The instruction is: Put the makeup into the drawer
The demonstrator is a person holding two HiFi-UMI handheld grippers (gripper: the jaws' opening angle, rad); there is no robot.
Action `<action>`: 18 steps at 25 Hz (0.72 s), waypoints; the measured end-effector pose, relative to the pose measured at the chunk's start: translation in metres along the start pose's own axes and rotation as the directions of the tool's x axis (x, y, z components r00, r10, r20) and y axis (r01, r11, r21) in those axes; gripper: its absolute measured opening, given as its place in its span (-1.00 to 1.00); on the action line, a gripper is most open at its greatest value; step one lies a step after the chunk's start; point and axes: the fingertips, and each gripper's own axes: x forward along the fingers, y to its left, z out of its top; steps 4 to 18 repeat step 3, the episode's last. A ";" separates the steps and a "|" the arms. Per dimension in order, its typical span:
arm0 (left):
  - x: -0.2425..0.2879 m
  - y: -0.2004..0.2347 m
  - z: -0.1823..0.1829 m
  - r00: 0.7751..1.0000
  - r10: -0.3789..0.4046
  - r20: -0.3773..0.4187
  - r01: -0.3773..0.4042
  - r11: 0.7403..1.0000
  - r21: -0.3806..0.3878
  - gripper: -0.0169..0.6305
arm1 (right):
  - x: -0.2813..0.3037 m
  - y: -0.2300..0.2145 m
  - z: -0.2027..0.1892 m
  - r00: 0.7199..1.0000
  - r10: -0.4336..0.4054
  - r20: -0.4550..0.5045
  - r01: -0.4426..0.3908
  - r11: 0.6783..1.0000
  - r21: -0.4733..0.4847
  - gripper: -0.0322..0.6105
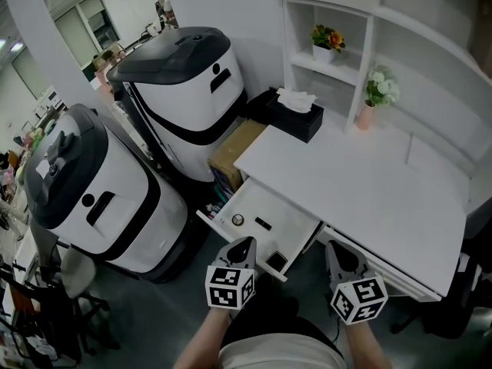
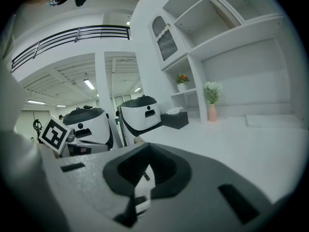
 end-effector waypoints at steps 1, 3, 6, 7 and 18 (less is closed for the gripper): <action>0.000 0.001 0.000 1.000 0.002 0.000 -0.002 1.000 0.001 -0.93 | 0.000 0.000 0.000 1.000 0.001 0.001 -0.001 1.000 -0.001 -0.89; 0.000 0.003 0.001 1.000 0.005 0.001 -0.005 1.000 0.005 -0.93 | 0.001 0.001 -0.001 1.000 0.001 0.003 -0.001 1.000 -0.001 -0.89; 0.000 0.003 0.001 1.000 0.005 0.001 -0.005 1.000 0.005 -0.93 | 0.001 0.001 -0.001 1.000 0.001 0.003 -0.001 1.000 -0.001 -0.89; 0.000 0.003 0.001 1.000 0.005 0.001 -0.005 1.000 0.005 -0.93 | 0.001 0.001 -0.001 1.000 0.001 0.003 -0.001 1.000 -0.001 -0.89; 0.000 0.003 0.001 1.000 0.005 0.001 -0.005 1.000 0.005 -0.93 | 0.001 0.001 -0.001 1.000 0.001 0.003 -0.001 1.000 -0.001 -0.89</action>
